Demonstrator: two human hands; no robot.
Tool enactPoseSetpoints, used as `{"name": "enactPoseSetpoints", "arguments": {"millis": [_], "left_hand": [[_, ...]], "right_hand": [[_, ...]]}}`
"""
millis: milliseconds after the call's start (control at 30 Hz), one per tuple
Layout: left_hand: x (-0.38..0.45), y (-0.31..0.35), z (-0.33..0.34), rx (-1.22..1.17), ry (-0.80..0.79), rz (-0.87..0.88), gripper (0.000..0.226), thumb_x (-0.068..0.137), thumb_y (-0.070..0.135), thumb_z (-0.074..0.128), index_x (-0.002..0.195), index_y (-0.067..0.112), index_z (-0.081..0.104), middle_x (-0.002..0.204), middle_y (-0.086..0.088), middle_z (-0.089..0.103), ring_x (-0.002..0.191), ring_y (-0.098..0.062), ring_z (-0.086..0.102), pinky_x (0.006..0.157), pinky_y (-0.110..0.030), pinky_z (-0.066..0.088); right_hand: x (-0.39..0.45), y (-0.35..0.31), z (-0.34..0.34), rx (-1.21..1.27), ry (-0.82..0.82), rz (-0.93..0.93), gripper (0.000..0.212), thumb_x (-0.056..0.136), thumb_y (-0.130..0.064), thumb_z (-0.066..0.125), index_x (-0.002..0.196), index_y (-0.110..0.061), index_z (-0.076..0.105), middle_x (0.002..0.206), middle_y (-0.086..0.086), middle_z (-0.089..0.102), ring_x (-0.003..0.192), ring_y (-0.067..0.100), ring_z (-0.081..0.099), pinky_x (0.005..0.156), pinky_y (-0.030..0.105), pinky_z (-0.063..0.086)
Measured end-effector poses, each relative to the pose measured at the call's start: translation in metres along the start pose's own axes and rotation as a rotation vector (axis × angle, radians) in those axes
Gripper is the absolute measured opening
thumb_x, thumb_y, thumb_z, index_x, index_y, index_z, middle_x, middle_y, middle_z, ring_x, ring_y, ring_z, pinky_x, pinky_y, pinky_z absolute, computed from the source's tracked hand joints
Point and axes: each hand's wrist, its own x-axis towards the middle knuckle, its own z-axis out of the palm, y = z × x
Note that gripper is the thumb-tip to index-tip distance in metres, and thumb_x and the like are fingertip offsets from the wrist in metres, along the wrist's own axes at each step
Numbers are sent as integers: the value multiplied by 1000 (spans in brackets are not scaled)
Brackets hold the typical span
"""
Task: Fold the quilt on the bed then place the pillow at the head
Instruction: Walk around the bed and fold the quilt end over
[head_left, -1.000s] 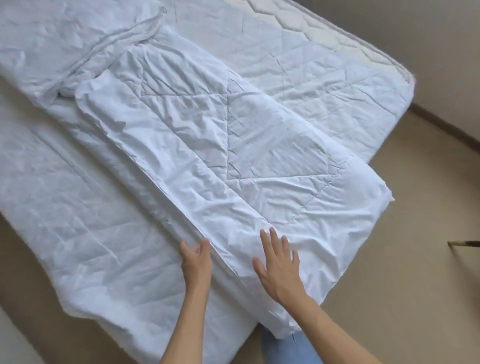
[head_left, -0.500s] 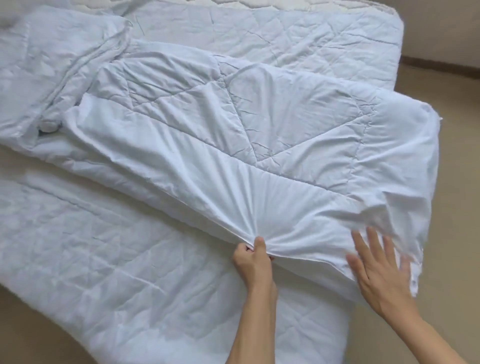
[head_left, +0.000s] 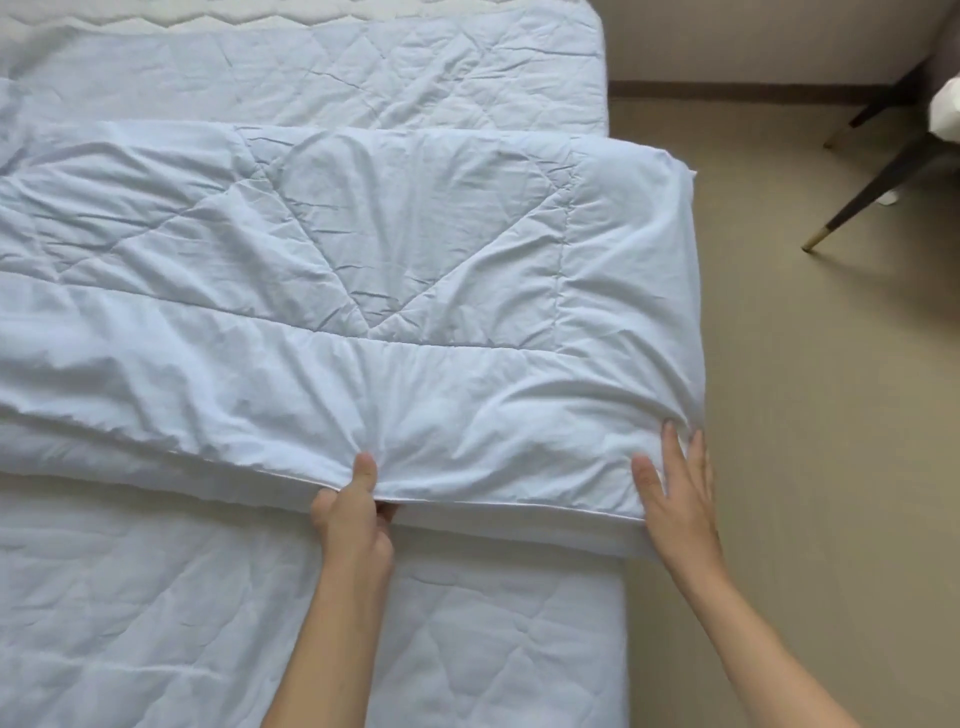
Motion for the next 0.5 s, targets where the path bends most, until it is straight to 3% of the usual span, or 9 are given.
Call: {"name": "enactPoseSetpoints", "arguments": {"millis": [100, 167, 200, 267, 367, 433, 500], "left_hand": [[-5, -10, -14, 20, 17, -16, 14, 96, 11, 68, 90, 12, 55, 100, -9, 67, 76, -18, 68, 59, -38, 63], [-21, -16, -21, 192, 39, 22, 26, 95, 25, 70, 78, 12, 56, 69, -4, 66, 53, -17, 61, 47, -30, 55], [-33, -19, -23, 351, 41, 77, 36, 95, 30, 69, 70, 10, 53, 53, -1, 57, 45, -19, 52, 46, -28, 47], [-64, -22, -26, 607, -80, 302, 46, 96, 33, 66, 64, 5, 49, 46, -6, 45, 45, -23, 43, 48, -28, 38], [-93, -11, 1, 783, -611, 704, 13, 98, 29, 59, 94, 19, 68, 62, 4, 62, 64, -18, 64, 63, -31, 48], [-86, -8, 36, 921, -867, 1070, 31, 94, 23, 55, 123, 18, 66, 101, 3, 73, 99, -18, 68, 86, -26, 50], [-71, -13, 76, 1062, -1015, 1304, 48, 96, 28, 51, 141, 15, 55, 143, -7, 58, 136, -25, 50, 110, -29, 36]], "right_hand": [[0, 2, 10, 281, 119, 163, 85, 96, -52, 59, 163, -25, 16, 172, 4, 6, 158, 19, 7, 125, 35, 10], [-2, 11, 20, 560, 222, 347, 103, 79, -63, 76, 159, -21, 25, 164, 4, 33, 150, 23, 35, 123, 43, 29], [-4, 14, 25, 663, 253, 476, 112, 66, -73, 81, 153, -21, 35, 155, 3, 47, 140, 25, 49, 116, 49, 41], [-12, 16, 33, 812, 238, 624, 110, 49, -82, 84, 134, -18, 56, 129, 4, 68, 114, 28, 68, 97, 55, 57], [-23, 13, 42, 1073, 296, 627, 84, 60, -61, 88, 118, -4, 66, 110, 11, 77, 97, 30, 75, 86, 50, 62], [-30, 9, 49, 1197, 398, 597, 73, 72, -46, 88, 119, 4, 64, 113, 16, 75, 98, 31, 75, 83, 44, 63], [-39, 5, 55, 1288, 493, 597, 63, 79, -34, 86, 118, 10, 63, 114, 21, 74, 98, 33, 75, 79, 42, 63]]}}
